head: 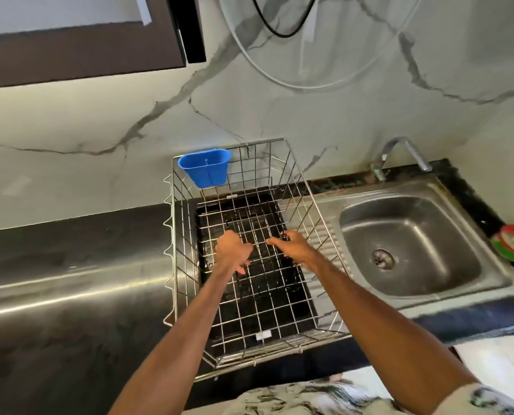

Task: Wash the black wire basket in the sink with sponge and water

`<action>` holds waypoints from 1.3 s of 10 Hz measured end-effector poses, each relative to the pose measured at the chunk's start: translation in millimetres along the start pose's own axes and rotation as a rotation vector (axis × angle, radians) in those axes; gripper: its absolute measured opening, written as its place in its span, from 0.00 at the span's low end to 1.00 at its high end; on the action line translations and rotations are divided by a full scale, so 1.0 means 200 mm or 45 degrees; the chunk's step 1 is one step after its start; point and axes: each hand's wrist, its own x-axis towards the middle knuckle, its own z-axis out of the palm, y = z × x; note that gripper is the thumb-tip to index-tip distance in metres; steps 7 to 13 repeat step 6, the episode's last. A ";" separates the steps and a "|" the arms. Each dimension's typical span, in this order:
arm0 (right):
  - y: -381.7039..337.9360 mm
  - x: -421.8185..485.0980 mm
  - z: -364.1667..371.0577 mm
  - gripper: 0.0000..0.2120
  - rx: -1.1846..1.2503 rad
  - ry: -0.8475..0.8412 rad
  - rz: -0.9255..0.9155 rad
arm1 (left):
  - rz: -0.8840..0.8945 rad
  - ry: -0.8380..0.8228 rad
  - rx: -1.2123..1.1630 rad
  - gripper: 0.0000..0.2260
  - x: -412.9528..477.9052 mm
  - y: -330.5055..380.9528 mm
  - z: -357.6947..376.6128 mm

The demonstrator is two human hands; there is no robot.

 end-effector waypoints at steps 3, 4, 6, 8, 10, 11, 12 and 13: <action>-0.03 0.00 0.00 0.43 -0.065 0.007 -0.005 | 0.038 0.089 0.191 0.09 -0.05 -0.02 0.00; -0.05 -0.03 -0.02 0.44 -0.136 0.060 -0.083 | 0.096 0.194 0.383 0.09 -0.09 -0.02 0.00; -0.10 -0.22 -0.15 0.31 -0.262 0.221 -0.345 | 0.301 0.361 0.633 0.15 -0.26 0.08 0.03; -0.10 -0.22 -0.15 0.31 -0.262 0.221 -0.345 | 0.301 0.361 0.633 0.15 -0.26 0.08 0.03; -0.10 -0.22 -0.15 0.31 -0.262 0.221 -0.345 | 0.301 0.361 0.633 0.15 -0.26 0.08 0.03; -0.10 -0.22 -0.15 0.31 -0.262 0.221 -0.345 | 0.301 0.361 0.633 0.15 -0.26 0.08 0.03; -0.10 -0.22 -0.15 0.31 -0.262 0.221 -0.345 | 0.301 0.361 0.633 0.15 -0.26 0.08 0.03; -0.10 -0.22 -0.15 0.31 -0.262 0.221 -0.345 | 0.301 0.361 0.633 0.15 -0.26 0.08 0.03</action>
